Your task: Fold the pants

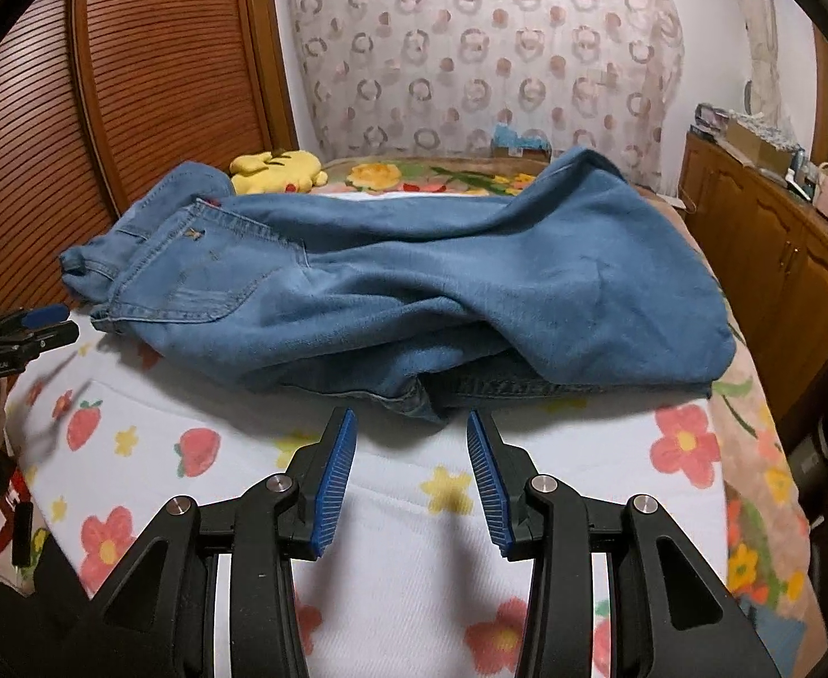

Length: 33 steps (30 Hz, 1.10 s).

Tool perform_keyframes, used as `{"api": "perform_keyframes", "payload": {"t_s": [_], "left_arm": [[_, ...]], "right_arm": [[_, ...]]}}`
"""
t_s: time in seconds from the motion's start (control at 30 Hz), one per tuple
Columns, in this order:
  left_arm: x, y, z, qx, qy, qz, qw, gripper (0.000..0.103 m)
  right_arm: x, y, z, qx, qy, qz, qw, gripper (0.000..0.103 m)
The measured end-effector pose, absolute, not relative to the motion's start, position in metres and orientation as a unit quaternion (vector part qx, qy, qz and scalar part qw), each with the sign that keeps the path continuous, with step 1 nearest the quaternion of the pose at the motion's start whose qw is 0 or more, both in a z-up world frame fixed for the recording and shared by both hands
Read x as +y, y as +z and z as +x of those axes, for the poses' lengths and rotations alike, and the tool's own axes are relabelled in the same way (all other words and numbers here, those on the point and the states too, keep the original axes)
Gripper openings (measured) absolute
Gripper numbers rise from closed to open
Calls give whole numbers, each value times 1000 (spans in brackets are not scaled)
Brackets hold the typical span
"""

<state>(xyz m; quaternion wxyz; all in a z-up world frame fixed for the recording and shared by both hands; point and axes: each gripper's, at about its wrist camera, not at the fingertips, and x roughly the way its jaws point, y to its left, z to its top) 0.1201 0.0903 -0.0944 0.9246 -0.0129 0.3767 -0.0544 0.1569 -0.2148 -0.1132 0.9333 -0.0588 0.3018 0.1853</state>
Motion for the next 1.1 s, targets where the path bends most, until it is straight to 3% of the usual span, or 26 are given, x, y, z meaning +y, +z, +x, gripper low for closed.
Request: {"api": "perform_keyframes", "payload": {"t_s": [0.07,0.33,0.43,0.47,0.53,0.63,1.1], "left_arm": [[91,-100,126,389,-57,-11,919,62],[92,-110,147,406,-64,-10,912,56],[92,-112,154,412,-76,-15,908,47],[91,-111,155,411,-79,-14,908,42],[87,-109,156,409,-89,-12,908,33],[86,-101,153,395,-77,1,915,10],[97,10,123,280,-58,6,958,9]], "right_arm": [[-211,-113,165,311,188,-64,929,43],[-195,-110,195,336,191,-103,917,43],[-192,-109,204,338,196,-110,914,41],[-192,-109,206,338,201,-110,913,37],[-192,-108,207,337,217,-112,909,11],[-191,-105,200,322,225,-136,909,7],[-218,-24,156,218,222,-102,945,6]]}}
